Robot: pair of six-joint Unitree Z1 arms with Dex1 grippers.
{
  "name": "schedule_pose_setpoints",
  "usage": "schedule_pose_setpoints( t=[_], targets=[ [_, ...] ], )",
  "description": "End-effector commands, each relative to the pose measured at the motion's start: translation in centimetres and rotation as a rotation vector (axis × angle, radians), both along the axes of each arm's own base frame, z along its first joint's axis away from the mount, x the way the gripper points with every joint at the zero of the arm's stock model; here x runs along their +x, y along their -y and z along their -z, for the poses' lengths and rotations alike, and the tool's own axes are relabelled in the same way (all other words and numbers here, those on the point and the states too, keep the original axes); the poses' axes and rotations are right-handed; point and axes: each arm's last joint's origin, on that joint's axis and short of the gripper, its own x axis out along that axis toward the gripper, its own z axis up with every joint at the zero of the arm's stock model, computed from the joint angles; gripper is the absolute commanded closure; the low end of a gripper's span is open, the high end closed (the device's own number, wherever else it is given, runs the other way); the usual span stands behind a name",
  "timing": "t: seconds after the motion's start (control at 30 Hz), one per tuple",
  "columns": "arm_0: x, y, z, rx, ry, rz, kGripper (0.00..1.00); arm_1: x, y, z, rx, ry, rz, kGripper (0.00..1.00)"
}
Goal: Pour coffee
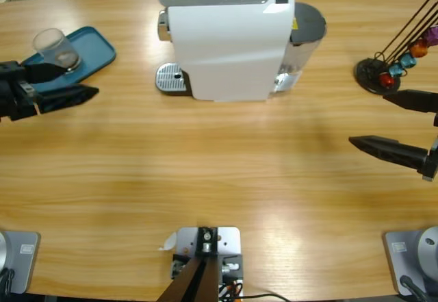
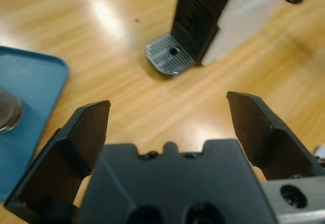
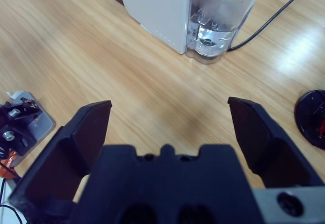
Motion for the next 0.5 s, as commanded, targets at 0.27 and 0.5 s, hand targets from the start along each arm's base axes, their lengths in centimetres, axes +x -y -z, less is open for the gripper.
schedule_pose_setpoints(
  t=[0.27, 0.5],
  targets=[
    [0.70, 2.54, 0.52, 0.148, 0.054, 0.030, 0.035, 0.26, -0.27, 1.14, -0.020, -0.045, 0.001, 0.000],
    [0.38, 2.38, 0.61, 0.139, 0.049, 0.046, 0.006, 0.30, -0.29, 1.15, -0.020, -0.046, 0.002, 0.000]
  ],
)
